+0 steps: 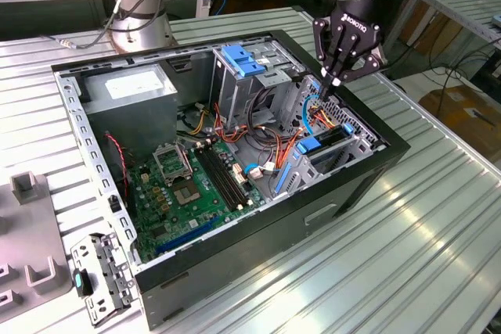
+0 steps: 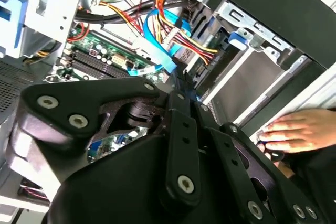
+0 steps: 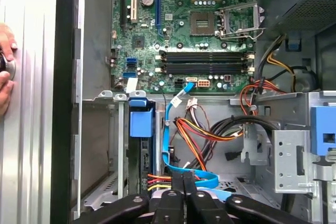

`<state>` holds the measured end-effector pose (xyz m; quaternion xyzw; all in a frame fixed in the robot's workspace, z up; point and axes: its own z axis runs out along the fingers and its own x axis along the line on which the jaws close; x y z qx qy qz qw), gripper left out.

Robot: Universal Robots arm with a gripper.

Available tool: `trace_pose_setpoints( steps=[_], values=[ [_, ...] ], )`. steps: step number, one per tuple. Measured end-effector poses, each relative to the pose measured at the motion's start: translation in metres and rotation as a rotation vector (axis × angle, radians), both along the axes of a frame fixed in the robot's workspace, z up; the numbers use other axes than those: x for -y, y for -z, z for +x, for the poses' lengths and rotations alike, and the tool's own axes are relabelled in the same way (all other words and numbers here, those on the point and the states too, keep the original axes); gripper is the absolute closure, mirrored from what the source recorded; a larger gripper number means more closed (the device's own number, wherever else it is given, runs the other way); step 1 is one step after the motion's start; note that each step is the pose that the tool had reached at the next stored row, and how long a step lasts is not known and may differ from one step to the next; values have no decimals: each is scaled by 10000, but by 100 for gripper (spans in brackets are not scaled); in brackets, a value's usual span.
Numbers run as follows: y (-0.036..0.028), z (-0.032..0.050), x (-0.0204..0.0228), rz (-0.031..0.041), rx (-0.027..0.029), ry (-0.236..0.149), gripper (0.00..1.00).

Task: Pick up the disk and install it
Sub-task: 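Insert the second disk wire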

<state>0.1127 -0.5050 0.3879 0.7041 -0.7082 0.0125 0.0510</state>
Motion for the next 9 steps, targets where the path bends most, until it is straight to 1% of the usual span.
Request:
trace_pose_setpoints(
  steps=[2,3,9],
  values=[
    [3,1,-4,-218,0,-1,83],
    [3,1,-5,-266,0,-1,76],
    [3,0,-4,-291,0,0,76]
  ],
)
